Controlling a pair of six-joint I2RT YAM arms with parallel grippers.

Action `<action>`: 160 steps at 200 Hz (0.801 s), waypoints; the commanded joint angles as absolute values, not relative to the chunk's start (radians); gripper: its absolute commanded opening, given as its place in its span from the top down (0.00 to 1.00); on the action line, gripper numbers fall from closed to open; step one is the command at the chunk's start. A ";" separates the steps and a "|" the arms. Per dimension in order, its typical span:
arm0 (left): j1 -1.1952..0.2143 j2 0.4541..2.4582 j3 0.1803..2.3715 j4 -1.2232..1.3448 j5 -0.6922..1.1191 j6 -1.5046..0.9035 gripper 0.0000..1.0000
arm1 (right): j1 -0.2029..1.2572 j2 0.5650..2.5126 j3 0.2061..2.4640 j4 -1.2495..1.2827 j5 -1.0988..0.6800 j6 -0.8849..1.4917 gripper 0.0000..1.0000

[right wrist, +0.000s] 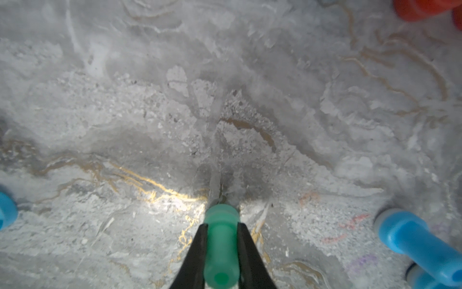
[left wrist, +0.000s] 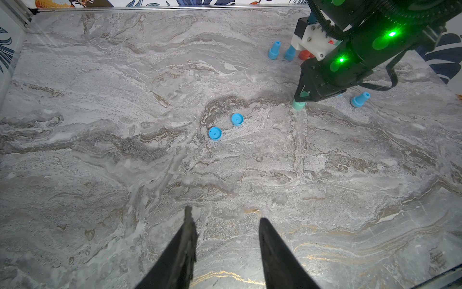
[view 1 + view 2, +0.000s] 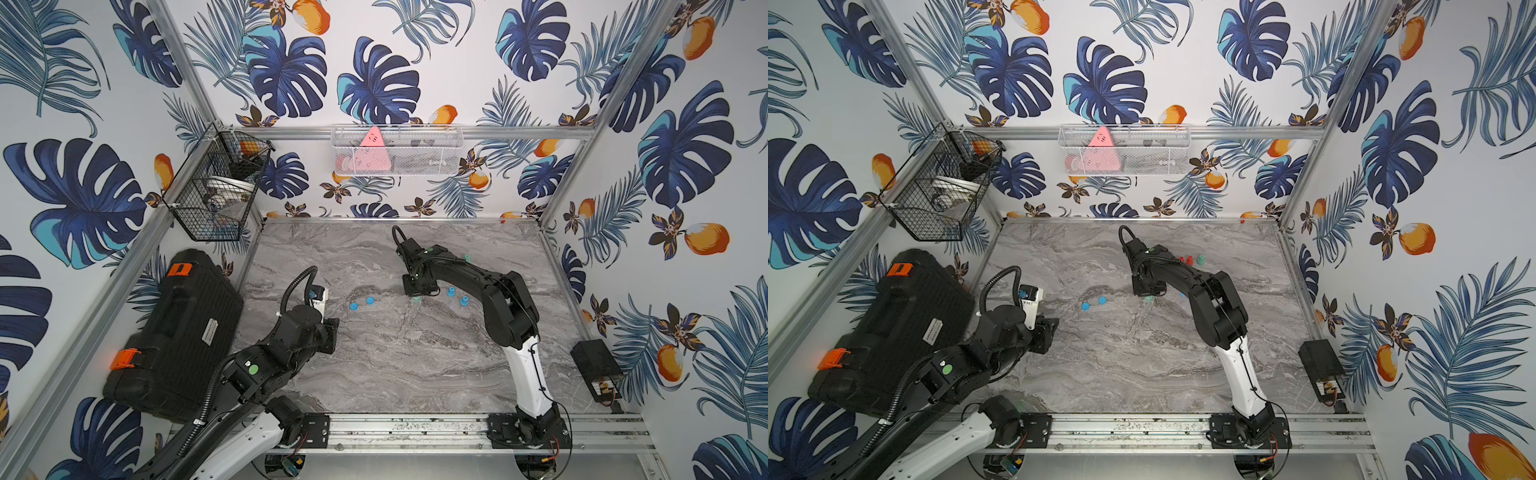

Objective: Close the stamp cap
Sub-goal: Close the cover of the stamp, then move the stamp at the center of the board.

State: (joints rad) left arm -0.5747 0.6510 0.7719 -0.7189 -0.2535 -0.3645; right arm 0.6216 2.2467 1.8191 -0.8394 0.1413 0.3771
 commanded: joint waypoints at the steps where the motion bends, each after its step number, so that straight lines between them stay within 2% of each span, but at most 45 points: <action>1: -0.573 0.649 0.775 -0.719 -0.257 -0.359 0.54 | 0.598 2.257 1.845 -0.889 0.172 0.364 0.84; 76: -0.573 0.649 0.775 -0.719 -0.256 -0.357 0.54 | 0.461 2.212 1.895 -0.906 0.171 0.348 0.84; 160: -0.572 0.650 0.774 -0.719 -0.252 -0.356 0.54 | 0.212 2.173 1.844 -0.853 0.148 0.348 0.84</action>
State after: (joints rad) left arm -0.5743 0.6495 0.7719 -0.7189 -0.2531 -0.3641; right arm 0.2485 2.1868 1.8599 -0.8806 0.1593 0.3485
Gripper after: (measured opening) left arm 0.460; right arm 0.209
